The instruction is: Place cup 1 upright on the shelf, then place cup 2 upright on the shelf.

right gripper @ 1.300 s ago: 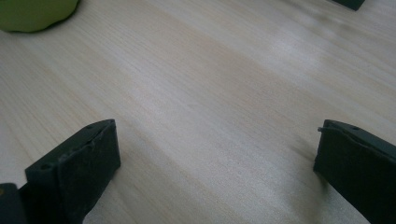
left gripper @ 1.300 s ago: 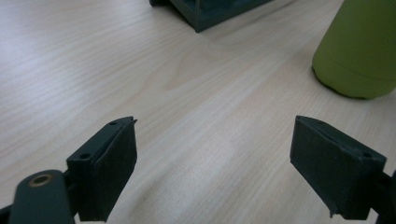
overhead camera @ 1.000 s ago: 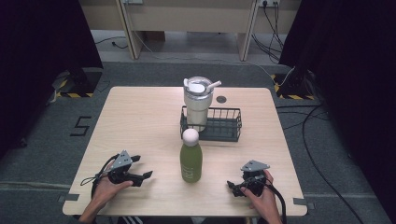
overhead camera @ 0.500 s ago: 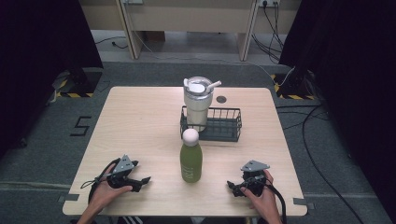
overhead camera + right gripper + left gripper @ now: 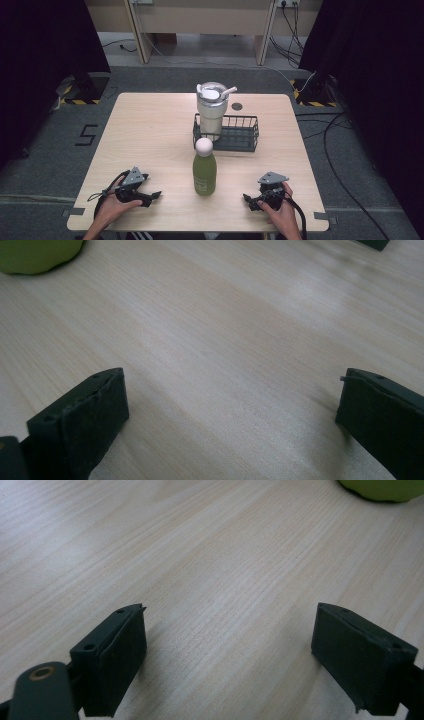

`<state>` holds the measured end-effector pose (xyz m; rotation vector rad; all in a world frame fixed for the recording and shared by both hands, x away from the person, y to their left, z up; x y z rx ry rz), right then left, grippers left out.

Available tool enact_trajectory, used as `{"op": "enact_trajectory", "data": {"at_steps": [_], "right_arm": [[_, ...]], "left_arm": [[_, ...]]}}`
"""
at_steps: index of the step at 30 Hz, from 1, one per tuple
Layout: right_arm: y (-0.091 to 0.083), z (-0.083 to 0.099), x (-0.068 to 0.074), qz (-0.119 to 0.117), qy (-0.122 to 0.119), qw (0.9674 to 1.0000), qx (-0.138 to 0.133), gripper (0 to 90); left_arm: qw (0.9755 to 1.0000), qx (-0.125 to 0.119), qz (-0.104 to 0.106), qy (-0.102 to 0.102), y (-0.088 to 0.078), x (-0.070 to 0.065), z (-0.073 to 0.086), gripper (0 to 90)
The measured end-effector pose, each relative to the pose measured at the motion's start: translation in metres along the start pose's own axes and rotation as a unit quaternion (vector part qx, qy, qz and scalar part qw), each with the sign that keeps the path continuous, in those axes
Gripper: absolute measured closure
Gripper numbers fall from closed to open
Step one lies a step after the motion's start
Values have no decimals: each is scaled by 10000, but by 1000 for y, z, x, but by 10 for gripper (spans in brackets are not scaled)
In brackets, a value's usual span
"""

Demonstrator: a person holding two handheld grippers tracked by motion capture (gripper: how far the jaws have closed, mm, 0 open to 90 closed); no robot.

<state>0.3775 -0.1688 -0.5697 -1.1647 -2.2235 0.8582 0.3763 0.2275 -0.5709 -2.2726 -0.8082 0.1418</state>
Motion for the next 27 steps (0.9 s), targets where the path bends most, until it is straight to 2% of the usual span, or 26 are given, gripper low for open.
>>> {"op": "enact_trajectory", "data": {"at_steps": [7, 9, 11, 17, 21, 23, 27], "right_arm": [[0, 0, 1, 21, -18, 10000, -19, 15], [-1, 0, 1, 0, -28, 10000, -62, 63], [-2, -2, 2, -60, -71, 9998, -151, 149], [-4, -2, 5, -45, -199, 9996, -208, 155], [-8, -6, 9, -166, -239, 9989, -377, 156], [-10, -9, 11, -151, -294, 9983, -478, 156], [-14, -14, 22, -335, -379, 9966, -646, 164]], "left_arm": [[10000, 2, 8, -4, 0, 0, 0, 138], [10000, 14, 12, 4, 0, 0, 0, 138], [10000, 11, 12, 1, 0, 0, 0, 138], [10000, 4, -2, -12, 0, 1, 0, 137], [10000, 12, -8, -16, 0, 1, 0, 137], [10000, 17, -5, -20, 0, 1, 0, 137], [10000, 10, -9, -23, 0, 1, 0, 137]]}}
Point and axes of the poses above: each handheld gripper's, and its own axes: y roughly forward along the jaws, z roughly out of its underside, x roughly to its left, the point moved 7 cm from there along y, roughly forward along the jaws, and after that the axes turned 11 degrees about y, right-handed, at the moved point
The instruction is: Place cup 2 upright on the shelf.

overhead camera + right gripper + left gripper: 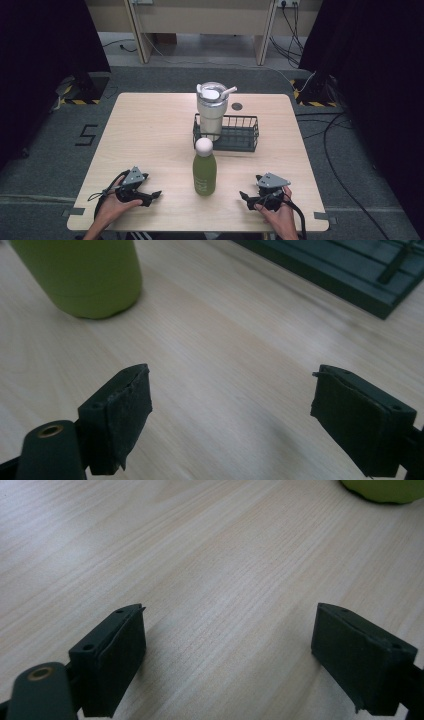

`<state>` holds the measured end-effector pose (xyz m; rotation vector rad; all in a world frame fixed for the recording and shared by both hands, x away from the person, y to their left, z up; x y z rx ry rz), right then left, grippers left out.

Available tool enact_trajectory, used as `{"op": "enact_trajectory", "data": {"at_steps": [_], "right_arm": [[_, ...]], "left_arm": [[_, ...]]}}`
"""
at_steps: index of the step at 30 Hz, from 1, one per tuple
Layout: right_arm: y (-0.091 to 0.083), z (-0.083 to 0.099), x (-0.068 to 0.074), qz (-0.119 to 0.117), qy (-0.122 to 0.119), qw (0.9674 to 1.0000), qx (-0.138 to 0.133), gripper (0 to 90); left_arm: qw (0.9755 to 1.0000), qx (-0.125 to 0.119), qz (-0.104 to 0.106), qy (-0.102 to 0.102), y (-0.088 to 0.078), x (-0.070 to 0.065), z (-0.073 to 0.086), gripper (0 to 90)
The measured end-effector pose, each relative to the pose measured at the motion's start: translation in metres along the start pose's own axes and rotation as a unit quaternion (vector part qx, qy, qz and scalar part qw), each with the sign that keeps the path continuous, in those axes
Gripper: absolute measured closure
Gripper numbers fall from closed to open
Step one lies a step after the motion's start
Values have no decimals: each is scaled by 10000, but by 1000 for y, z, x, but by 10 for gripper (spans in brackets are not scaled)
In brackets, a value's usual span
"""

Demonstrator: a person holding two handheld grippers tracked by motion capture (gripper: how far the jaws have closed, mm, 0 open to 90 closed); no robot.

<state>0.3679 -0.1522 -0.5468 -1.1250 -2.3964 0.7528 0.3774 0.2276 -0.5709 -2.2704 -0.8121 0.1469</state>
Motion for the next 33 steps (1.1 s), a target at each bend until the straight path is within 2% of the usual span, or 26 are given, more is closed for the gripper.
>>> {"op": "enact_trajectory", "data": {"at_steps": [5, 7, 13, 19, 33], "right_arm": [[-1, -6, 12, -185, -73, 9997, -152, 174], [-2, -9, 15, -195, -192, 9995, -179, 174], [-7, -23, 33, -500, -295, 9972, -462, 175], [-4, -32, 46, -747, -374, 9950, -545, 175], [5, -46, 67, -1074, -491, 9908, -667, 175]], "left_arm": [[10000, -2, -5, -8, 0, 0, 0, 137], [10000, 2, -8, -6, 0, 0, 0, 137], [10000, -1, -10, -16, 0, 0, 0, 137], [10000, 2, -23, -19, 0, 1, 0, 137], [10000, 3, -22, -22, 1, 1, 0, 137]]}}
Point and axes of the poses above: each handheld gripper's, and its own axes: y roughly forward along the jaws, z roughly out of its underside, x roughly to its left, the point moved 7 cm from there along y, roughly forward along the jaws, and after that the axes turned 11 degrees about y, right-handed, at the moved point
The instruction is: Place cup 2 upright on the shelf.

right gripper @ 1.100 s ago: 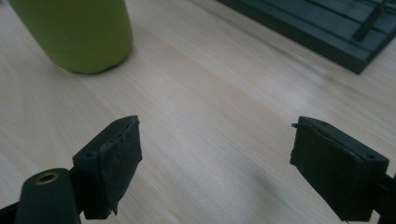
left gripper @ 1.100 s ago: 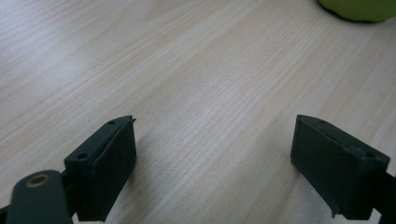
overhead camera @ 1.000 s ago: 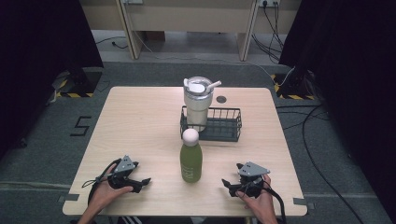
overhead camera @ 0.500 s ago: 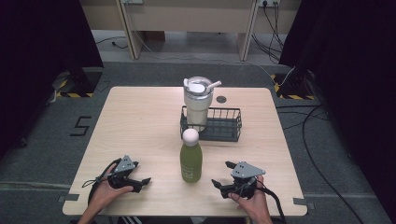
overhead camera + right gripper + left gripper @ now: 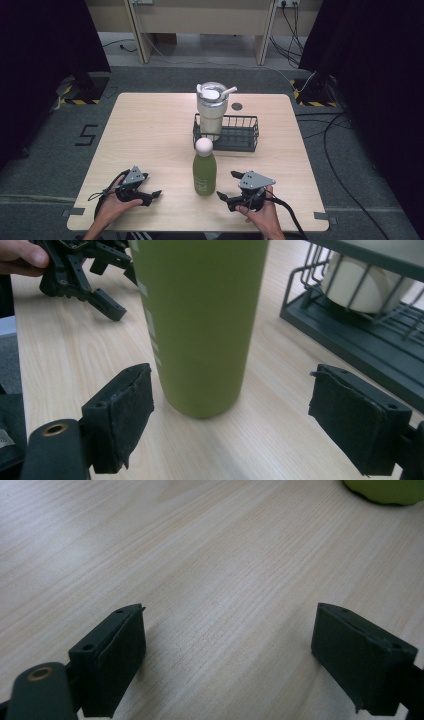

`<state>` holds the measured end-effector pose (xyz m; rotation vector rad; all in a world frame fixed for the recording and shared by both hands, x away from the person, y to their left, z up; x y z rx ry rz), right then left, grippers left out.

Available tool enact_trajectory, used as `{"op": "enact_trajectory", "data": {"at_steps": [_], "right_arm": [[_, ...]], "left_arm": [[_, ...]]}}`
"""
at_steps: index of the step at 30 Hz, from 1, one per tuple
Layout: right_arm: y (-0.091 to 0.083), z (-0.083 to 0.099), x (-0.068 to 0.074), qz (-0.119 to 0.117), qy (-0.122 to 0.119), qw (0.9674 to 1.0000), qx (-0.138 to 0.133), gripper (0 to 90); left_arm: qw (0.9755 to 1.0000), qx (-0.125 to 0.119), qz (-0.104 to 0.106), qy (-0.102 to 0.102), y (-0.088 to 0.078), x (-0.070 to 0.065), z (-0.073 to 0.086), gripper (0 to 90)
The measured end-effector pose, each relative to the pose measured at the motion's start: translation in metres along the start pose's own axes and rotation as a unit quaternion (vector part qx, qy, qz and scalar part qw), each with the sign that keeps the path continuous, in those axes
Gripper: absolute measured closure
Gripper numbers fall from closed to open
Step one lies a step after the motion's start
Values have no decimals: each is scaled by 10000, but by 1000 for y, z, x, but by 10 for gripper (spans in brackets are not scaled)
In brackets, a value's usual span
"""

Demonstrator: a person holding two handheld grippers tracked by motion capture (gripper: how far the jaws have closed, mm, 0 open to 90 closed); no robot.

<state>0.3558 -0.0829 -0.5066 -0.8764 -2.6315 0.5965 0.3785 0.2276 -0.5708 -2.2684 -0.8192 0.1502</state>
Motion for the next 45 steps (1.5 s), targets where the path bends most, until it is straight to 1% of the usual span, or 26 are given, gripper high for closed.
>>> {"op": "enact_trajectory", "data": {"at_steps": [1, 3, 6, 9, 18, 23, 24, 27, 34, 38, 45], "right_arm": [[1, -1, 1, -19, -34, 10000, -22, 175], [4, -3, 3, -70, -15, 10000, -57, 175], [6, -7, 4, -100, -48, 9999, -97, 176], [8, -9, 6, -164, -7, 9998, -137, 175], [17, -14, 9, -259, -47, 9995, -199, 174], [22, -14, 8, -272, -32, 9994, -205, 168], [24, -14, 9, -292, -6, 9994, -201, 168], [27, -15, 12, -337, -59, 9992, -216, 168], [38, -15, 17, -455, -67, 9987, -222, 165], [44, -16, 17, -470, -46, 9986, -249, 164], [49, -16, 16, -500, -26, 9983, -286, 163]], "left_arm": [[10000, 1, 0, 0, 0, 0, 0, 137], [10000, 0, 1, -1, 0, 0, 0, 137], [10000, 1, -1, 0, 0, 0, 0, 136], [10000, 1, 1, -2, 0, 0, 0, 137], [10000, 2, 2, -1, 0, 0, 0, 136], [10000, 1, 1, -2, 0, 0, 0, 136], [10000, 2, 2, -2, 0, 0, 0, 136], [10000, 1, 0, 0, 0, 0, 0, 136], [10000, 1, 1, -2, 0, 0, 0, 136], [10000, 2, 0, 0, 0, 0, 0, 136], [10000, 2, -1, 0, 0, 0, 0, 136]]}}
Point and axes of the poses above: each handheld gripper's, and its own axes: y roughly forward along the jaws, z roughly out of its underside, x roughly to its left, the point moved 7 cm from there along y, roughly forward along the jaws, and after that the axes turned 11 degrees about y, right-handed, at the moved point
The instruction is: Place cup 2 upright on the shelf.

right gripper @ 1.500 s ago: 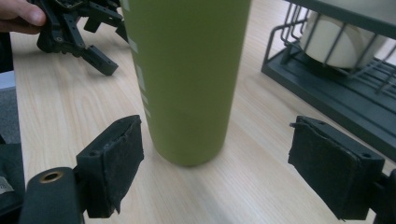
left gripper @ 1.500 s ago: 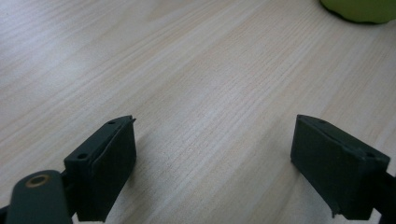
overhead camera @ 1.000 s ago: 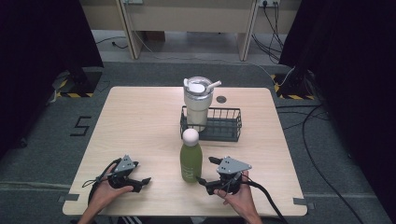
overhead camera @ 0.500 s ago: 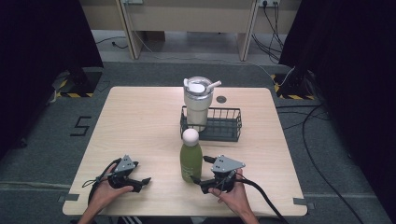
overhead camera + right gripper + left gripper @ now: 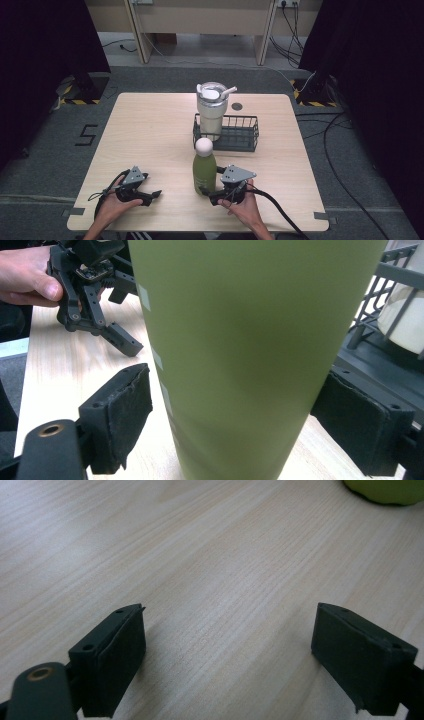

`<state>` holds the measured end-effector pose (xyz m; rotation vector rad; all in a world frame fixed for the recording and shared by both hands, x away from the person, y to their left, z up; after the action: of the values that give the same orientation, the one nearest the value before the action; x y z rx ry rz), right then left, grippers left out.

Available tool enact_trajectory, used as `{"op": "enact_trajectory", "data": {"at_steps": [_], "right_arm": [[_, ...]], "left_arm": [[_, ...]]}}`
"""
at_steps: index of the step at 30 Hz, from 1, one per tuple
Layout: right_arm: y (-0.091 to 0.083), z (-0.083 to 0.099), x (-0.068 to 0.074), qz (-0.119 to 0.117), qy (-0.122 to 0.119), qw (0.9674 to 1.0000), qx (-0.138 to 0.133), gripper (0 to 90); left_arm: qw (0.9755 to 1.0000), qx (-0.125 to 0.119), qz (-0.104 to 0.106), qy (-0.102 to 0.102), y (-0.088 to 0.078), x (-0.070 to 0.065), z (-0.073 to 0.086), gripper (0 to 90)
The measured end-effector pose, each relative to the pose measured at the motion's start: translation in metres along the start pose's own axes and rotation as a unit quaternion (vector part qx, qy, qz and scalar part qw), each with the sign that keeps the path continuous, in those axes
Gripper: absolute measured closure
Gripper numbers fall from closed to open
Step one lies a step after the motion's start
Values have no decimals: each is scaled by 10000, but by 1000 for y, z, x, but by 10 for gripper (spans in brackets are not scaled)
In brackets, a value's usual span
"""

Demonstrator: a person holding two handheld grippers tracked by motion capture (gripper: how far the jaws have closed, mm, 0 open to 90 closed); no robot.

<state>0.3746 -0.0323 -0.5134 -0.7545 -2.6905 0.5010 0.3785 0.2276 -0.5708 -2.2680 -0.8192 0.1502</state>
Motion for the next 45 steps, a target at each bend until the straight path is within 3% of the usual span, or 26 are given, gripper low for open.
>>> {"op": "enact_trajectory", "data": {"at_steps": [13, 35, 45], "right_arm": [[14, 1, -2, -65, 55, 9999, -81, 167], [26, -3, -3, -206, 47, 9988, -443, 193], [27, -5, -4, -24, -8, 9982, -592, 205]], "left_arm": [[10000, 1, -1, 0, 0, 0, 0, 136], [10000, 0, 2, -1, 0, 0, 0, 136], [10000, 0, 3, -1, 0, 0, 0, 136]]}}
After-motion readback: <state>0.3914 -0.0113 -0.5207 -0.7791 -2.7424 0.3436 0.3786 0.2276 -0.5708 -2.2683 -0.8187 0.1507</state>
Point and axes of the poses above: each handheld gripper's, and its own axes: y roughly forward along the jaws, z roughly out of its underside, x roughly to its left, the point moved 7 cm from there along y, roughly forward along the jaws, and after that the axes turned 11 degrees about y, right-handed, at the moved point
